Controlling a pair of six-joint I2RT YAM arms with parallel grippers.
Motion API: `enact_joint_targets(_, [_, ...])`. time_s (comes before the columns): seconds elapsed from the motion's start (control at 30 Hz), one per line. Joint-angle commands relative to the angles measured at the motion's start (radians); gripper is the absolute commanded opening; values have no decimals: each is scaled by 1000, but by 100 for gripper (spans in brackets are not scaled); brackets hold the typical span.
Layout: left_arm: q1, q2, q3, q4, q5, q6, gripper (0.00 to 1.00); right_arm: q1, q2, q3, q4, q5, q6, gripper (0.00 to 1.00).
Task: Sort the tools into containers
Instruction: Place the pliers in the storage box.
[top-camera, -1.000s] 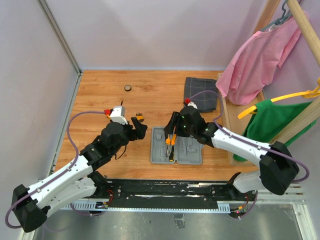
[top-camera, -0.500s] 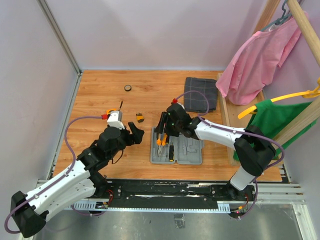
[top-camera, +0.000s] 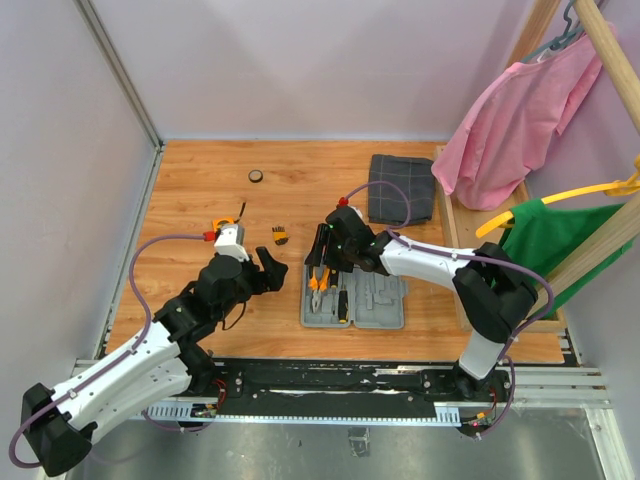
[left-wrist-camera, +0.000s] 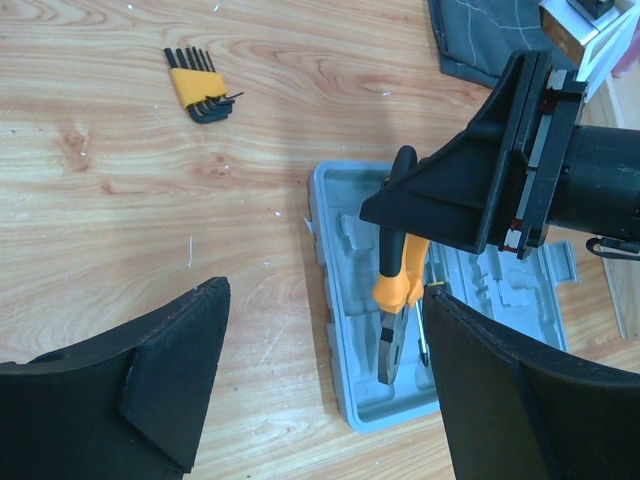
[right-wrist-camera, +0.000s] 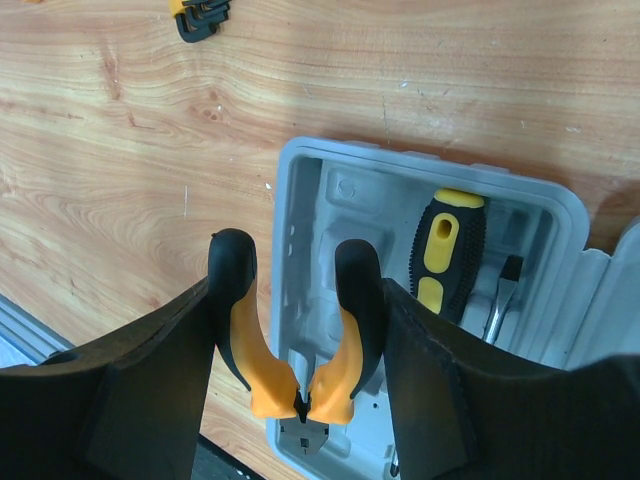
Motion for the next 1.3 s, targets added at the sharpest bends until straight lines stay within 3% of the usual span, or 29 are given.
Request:
enact_joint_targets(0.0, [7,12,9,8,4,-14,82,22,5,20,8,25,2,38])
enact_joint_targets(0.1, [7,11,9,6,0,-20,81,23,11,23,8,22,1,47])
enact_joint_targets(0.37, [7,5,8,17,6,-26,81,22,21,28,8,17,-7,56])
enact_joint_targets(1.27, [7,-56,-15,22,16,-43,81,21,8,28,22,-2,-49,70])
